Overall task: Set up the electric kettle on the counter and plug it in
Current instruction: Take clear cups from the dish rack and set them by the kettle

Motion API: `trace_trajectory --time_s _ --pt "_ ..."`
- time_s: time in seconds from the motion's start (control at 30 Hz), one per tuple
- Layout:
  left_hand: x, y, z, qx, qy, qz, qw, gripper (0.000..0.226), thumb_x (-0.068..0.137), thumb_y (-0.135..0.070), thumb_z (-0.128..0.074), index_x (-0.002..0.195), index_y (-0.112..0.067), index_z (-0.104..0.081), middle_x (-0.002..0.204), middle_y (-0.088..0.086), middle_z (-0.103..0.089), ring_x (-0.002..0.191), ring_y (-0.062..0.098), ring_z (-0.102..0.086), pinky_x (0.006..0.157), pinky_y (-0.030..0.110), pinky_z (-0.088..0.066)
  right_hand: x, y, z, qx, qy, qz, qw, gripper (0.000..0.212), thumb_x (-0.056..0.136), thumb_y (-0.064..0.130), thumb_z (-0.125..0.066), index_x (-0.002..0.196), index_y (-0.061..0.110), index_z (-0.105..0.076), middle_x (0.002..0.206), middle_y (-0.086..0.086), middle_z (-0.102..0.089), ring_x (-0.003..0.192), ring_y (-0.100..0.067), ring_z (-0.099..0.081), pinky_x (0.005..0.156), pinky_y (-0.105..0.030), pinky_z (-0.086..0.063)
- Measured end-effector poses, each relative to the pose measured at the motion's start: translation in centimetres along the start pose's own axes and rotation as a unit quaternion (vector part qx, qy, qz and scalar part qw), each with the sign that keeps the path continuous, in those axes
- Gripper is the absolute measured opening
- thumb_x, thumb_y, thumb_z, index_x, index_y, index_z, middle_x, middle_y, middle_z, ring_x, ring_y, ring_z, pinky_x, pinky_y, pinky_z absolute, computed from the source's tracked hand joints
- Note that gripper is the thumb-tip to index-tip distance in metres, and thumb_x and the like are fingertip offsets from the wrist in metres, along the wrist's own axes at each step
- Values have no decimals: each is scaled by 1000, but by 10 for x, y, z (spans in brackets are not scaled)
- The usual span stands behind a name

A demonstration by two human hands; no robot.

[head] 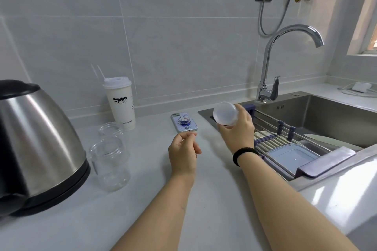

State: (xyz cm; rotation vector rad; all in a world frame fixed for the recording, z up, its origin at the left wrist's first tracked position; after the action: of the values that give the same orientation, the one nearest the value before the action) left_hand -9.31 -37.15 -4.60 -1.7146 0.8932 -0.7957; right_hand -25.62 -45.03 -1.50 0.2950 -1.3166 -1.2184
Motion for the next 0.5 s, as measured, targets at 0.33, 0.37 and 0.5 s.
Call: trace_trajectory --time_s 0.33,0.37,0.5 --pt "-28 -15 32 40 -42 -75 995 18 102 -23 -40 97 -21 -57 83 -1 -62 77 11 -59 72 28 -43 -68 52 -5 14 15 28 999 68 69 45 -72 127 31 -40 112 12 -55 72 -12 -63 78 -41 -52" --pt "-32 -18 37 44 -47 -83 994 20 102 -24 -38 97 -22 -57 87 -2 -63 78 11 -59 74 29 -43 -74 58 -7 19 15 32 999 67 68 46 -71 125 32 -38 105 13 -56 72 -13 -62 78 -40 -52" --pt "-40 -19 48 64 -53 -103 991 26 104 -31 -32 101 -24 -57 103 0 -60 89 12 -59 82 30 -46 -90 64 -14 25 29 13 999 72 65 54 -68 121 31 -30 89 9 -61 76 -20 -61 75 -39 -52"
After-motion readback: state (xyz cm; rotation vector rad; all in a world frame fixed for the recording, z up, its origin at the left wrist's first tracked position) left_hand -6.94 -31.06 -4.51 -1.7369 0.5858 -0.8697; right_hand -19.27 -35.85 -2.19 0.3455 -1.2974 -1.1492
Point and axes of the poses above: each hand's wrist, its own x-axis towards the middle knuckle, its own z-axis out of the back of the hand, y = z × x, the point moved 6 cm from there along x, towards the middle knuckle
